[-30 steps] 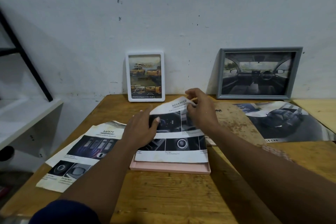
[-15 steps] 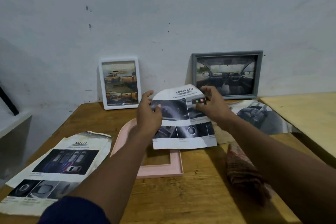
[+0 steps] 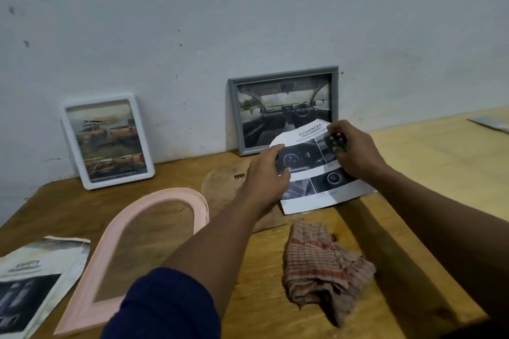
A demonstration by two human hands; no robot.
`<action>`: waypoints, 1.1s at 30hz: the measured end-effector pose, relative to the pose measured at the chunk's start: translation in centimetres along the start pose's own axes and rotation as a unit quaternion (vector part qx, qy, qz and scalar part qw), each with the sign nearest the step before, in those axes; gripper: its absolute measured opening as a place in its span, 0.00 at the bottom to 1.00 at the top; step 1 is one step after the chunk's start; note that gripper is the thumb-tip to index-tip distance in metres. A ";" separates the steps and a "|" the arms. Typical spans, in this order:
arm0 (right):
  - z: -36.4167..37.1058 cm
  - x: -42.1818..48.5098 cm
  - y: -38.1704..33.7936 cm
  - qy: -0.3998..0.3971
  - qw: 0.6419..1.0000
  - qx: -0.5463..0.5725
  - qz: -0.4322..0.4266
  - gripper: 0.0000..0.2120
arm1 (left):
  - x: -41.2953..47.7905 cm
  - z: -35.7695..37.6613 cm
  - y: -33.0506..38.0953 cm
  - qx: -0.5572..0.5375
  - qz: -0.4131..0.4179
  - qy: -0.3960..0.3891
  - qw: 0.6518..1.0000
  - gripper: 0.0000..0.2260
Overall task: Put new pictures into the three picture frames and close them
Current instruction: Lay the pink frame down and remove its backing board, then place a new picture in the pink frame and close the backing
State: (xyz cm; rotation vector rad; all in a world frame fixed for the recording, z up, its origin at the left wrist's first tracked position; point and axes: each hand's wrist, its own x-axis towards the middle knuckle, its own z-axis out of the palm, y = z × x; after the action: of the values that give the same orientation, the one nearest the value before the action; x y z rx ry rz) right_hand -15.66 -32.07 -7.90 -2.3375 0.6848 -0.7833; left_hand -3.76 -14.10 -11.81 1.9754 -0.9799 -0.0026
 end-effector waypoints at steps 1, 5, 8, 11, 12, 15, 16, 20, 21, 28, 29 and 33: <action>0.1 0.4 1.0 -0.011 1.000 -0.010 0.007 0.23 | 0.3 0.8 -0.2 0.016 -0.003 -0.025 1.000 0.25; 1.4 0.7 4.6 -0.090 0.992 -0.088 0.018 0.18 | 1.1 3.2 -1.3 0.144 0.014 -0.110 0.983 0.24; 2.7 -0.1 6.2 -0.101 0.976 -0.194 -0.001 0.13 | 1.2 3.7 -1.7 0.219 0.043 -0.118 0.968 0.23; 3.4 -0.4 6.7 -0.087 0.970 -0.228 -0.011 0.13 | 1.3 3.7 -1.6 0.257 0.055 -0.130 0.956 0.22; 3.4 -0.4 6.6 -0.094 0.966 -0.241 -0.011 0.13 | 1.3 3.6 -1.5 0.267 0.053 -0.135 0.953 0.22; 2.9 -0.1 6.0 -0.117 0.959 -0.257 -0.005 0.14 | 1.2 3.4 -1.1 0.262 0.041 -0.148 0.953 0.23; 2.6 -0.1 5.5 -0.112 0.963 -0.246 -0.004 0.14 | 1.0 3.2 -1.0 0.248 0.035 -0.151 0.956 0.23; 1.9 -0.4 1.5 -0.098 0.979 -0.181 -0.005 0.17 | 0.0 0.5 -0.7 0.207 0.029 -0.139 0.968 0.25; 2.1 -0.6 0.0 -0.101 0.982 -0.158 -0.014 0.17 | -0.3 -0.6 -0.6 0.206 0.025 -0.137 0.969 0.25; 7.5 -3.6 -11.4 -0.191 0.975 -0.050 -0.103 0.16 | -4.9 -11.7 -3.9 0.208 -0.064 -0.072 0.973 0.26; 8.9 -4.4 -13.1 -0.206 0.971 -0.050 -0.113 0.15 | -6.3 -13.5 -4.8 0.205 -0.087 -0.060 0.973 0.26; 14.5 -8.2 -18.9 -0.283 0.946 -0.099 -0.121 0.18 | -12.2 -19.9 -8.0 0.189 -0.211 -0.012 0.959 0.25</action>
State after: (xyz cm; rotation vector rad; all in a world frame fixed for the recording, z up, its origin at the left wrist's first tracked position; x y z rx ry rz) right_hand -6.47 -8.63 -8.13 -2.6803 0.2318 -0.1084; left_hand 0.14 10.22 -10.13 2.5127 -0.5829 -0.0831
